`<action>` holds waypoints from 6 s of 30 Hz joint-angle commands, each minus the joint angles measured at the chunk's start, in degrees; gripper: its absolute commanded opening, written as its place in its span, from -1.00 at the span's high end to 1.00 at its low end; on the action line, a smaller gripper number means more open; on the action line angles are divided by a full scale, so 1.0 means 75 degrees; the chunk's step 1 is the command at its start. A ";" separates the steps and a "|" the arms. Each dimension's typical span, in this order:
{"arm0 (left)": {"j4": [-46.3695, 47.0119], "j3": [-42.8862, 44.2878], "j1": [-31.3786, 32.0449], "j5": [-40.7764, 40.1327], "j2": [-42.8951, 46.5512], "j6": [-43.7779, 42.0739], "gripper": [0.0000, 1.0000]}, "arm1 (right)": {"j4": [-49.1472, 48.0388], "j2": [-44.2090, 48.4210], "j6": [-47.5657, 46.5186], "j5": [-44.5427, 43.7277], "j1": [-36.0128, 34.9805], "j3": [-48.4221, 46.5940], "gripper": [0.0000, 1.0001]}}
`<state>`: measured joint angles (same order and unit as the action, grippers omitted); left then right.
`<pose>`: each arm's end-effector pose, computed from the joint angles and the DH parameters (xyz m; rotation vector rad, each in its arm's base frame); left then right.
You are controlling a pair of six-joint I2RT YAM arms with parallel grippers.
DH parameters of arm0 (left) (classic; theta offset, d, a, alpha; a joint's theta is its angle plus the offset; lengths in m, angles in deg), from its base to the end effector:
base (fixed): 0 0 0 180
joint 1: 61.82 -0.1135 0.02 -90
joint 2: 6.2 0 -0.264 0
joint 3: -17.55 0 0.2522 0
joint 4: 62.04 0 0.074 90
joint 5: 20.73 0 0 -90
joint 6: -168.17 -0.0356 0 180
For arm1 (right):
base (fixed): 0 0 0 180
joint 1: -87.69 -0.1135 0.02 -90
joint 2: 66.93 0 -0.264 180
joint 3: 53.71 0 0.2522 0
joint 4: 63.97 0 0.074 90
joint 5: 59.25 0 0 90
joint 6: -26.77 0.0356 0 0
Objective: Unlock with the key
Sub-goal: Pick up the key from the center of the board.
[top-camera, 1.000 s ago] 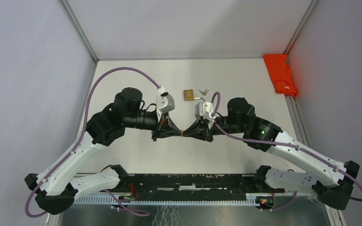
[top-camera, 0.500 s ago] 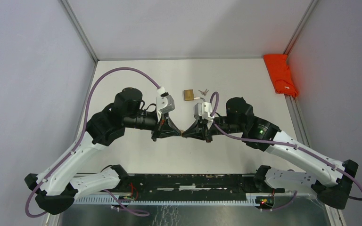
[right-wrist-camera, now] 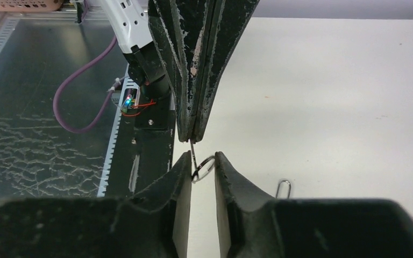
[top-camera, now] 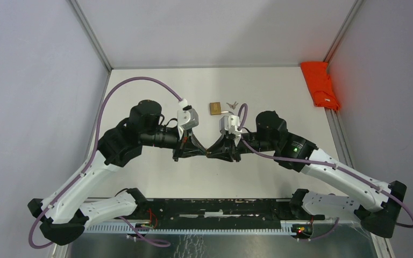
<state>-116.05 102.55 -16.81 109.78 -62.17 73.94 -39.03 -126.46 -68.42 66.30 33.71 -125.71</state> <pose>0.1140 -0.1468 0.4120 1.2790 1.6457 -1.1523 0.1202 0.2006 0.3733 -1.3205 1.3664 1.1476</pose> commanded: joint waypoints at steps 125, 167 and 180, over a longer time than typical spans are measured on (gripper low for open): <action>0.3400 -0.1231 0.0010 -0.3994 -0.0047 0.2054 0.96 | 0.0110 -0.1489 0.2667 -0.0865 0.1938 -0.0312 1.00; 0.3628 -0.2073 0.0014 -0.4493 -0.0758 0.2348 0.96 | 0.0192 -0.1548 0.2779 -0.1106 0.1847 -0.1465 1.00; 0.3550 -0.2167 0.0010 -0.4476 -0.0677 0.2381 0.96 | 0.0612 -0.1464 0.2507 -0.1417 0.1855 -0.1925 1.00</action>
<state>-84.76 88.08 -16.96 76.82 -67.59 90.77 -29.35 -139.66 -48.53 57.98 47.28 -135.11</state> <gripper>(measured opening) 0.026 0.011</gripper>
